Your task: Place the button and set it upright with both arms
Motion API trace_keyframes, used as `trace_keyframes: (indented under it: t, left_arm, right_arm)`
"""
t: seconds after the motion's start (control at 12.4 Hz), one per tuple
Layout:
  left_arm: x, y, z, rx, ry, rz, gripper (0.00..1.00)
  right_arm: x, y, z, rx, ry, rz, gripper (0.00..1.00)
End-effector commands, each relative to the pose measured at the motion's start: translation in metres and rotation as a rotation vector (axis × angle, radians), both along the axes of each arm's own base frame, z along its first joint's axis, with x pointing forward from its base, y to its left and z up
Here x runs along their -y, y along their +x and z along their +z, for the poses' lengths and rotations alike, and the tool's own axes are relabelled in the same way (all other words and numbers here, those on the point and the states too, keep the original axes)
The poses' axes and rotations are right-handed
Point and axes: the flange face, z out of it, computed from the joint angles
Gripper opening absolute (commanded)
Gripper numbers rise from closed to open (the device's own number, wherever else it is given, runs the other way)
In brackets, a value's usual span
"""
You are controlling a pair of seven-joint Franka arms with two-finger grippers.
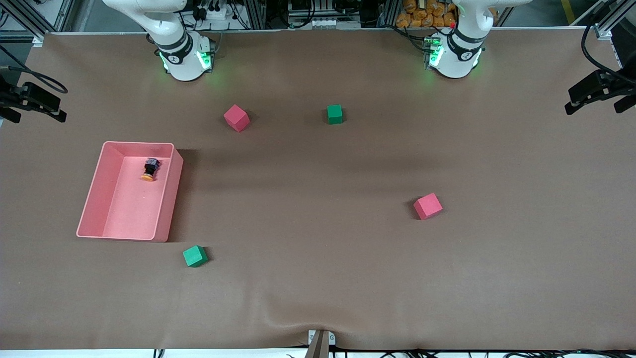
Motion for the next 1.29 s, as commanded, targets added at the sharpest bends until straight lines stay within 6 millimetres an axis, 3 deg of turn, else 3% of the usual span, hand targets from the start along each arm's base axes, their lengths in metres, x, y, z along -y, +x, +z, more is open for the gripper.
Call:
trace_keyframes:
  t: [0.0,0.8,0.97,1.21]
  left_arm:
    - [-0.004,0.002,0.003,0.008,0.004,-0.017,1.0]
    - [-0.005,0.002,0.0,0.002,0.003,-0.014,1.0]
    - [-0.005,0.002,-0.001,-0.004,0.003,-0.014,1.0]
    - [-0.005,0.002,0.0,-0.002,0.003,-0.016,1.0]
  right_arm:
    - [0.001,0.003,0.005,0.003,0.008,-0.021,1.0]
    - [0.011,0.002,-0.002,-0.018,0.007,-0.037,1.0]
    - [0.017,0.006,-0.008,-0.026,0.003,-0.045,1.0]
    - [0.036,0.02,-0.037,-0.077,0.002,-0.066,1.0]
